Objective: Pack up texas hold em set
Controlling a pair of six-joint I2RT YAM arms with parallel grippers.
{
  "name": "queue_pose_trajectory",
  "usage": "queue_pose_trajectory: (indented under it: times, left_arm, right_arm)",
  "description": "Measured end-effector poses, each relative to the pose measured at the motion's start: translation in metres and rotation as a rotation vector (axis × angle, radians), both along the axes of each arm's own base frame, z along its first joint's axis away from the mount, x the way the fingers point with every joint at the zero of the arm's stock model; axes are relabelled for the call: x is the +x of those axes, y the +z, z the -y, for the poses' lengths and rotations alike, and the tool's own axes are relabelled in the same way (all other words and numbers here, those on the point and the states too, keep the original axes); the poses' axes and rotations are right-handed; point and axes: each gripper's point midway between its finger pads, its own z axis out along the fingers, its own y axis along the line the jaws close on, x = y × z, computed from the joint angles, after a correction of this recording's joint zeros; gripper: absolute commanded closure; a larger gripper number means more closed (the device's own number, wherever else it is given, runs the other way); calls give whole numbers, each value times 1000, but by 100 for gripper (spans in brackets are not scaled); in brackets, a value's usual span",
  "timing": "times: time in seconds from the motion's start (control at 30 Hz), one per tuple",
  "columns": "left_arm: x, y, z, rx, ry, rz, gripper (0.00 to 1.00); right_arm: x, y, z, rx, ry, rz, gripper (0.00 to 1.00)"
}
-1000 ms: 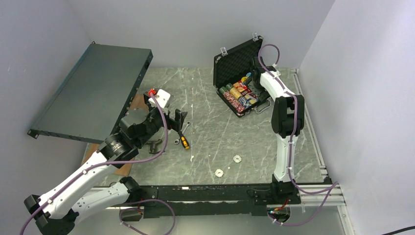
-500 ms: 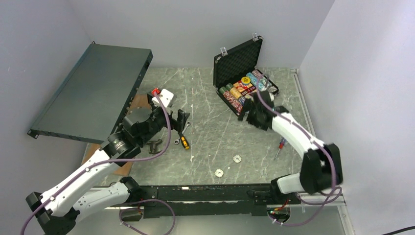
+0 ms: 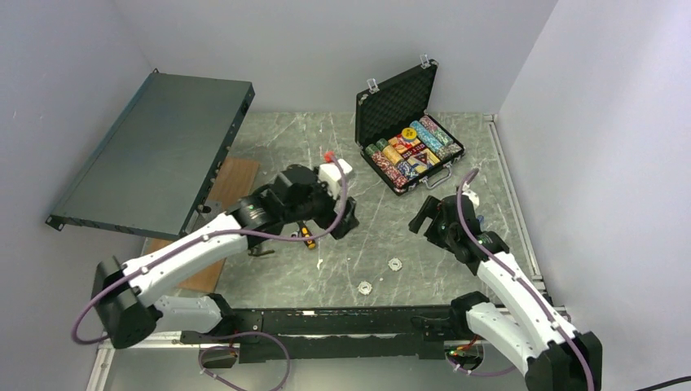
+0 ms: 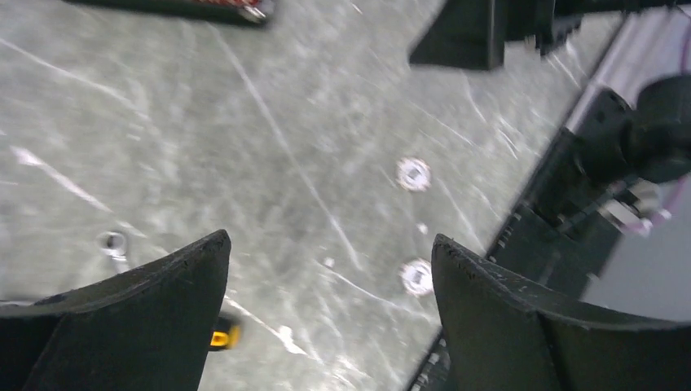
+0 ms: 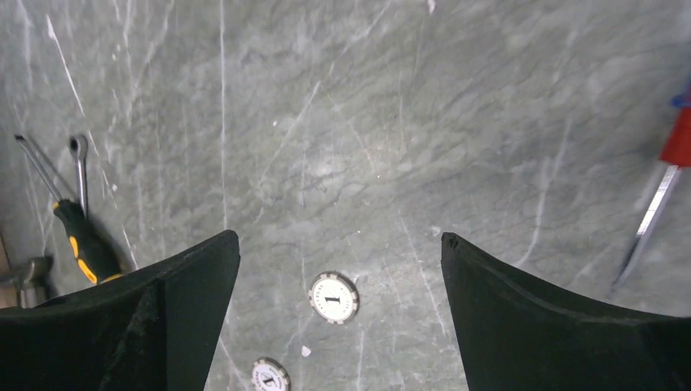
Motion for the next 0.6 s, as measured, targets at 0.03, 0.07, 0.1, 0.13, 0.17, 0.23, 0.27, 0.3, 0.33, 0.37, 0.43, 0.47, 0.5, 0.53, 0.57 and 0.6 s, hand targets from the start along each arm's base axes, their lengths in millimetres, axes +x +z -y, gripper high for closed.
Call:
queue_pose_trajectory:
  times: [0.03, 0.07, 0.1, 0.13, 0.17, 0.23, 0.27, 0.3, 0.33, 0.37, 0.43, 0.47, 0.5, 0.53, 0.57, 0.6]
  left_arm:
    - [-8, -9, 9, 4, -30, -44, 8]
    - [-16, -19, 16, 11, -53, -88, 8]
    - [-23, -29, 22, 18, -70, -126, 8]
    - [-31, -39, 28, 29, -81, -159, 8]
    - [-39, -51, 31, 49, -89, -191, 8]
    - [-60, -77, 37, 103, -100, -249, 8]
    - [-71, -90, 40, 140, -100, -276, 10]
    - [-81, -101, 43, 173, -99, -301, 12]
    - [-88, -111, 45, 201, -99, -319, 13]
    - [-98, -122, 48, 238, -96, -346, 15]
    - [-111, -145, 52, 310, -86, -396, 17]
    - [-116, -157, 55, 351, -75, -425, 18]
    - [-119, -167, 58, 383, -63, -449, 18]
    - [-121, -177, 59, 420, -49, -471, 19]
    - [-123, -185, 59, 447, -34, -487, 20]
    - [-125, -193, 57, 478, -20, -498, 21]
  right_arm:
    - [0, 5, 3, -6, -11, 17, 5]
    - [1, 11, 8, -22, -27, 34, 4]
    - [1, 18, 12, -38, -42, 49, 4]
    - [2, 26, 17, -55, -60, 69, 4]
    - [3, 34, 21, -65, -72, 94, 4]
    - [5, 50, 28, -79, -94, 146, 4]
    - [5, 56, 30, -81, -101, 170, 4]
    - [4, 59, 32, -83, -105, 186, 4]
    - [3, 63, 34, -86, -110, 202, 4]
    - [1, 66, 36, -89, -114, 215, 3]
    - [-1, 70, 39, -96, -120, 233, 3]
    - [-2, 71, 41, -100, -124, 238, 3]
    - [-2, 73, 42, -103, -128, 246, 3]
    - [-3, 73, 43, -106, -131, 250, 3]
    - [-3, 74, 44, -107, -131, 251, 3]
    - [-3, 73, 44, -110, -131, 250, 3]
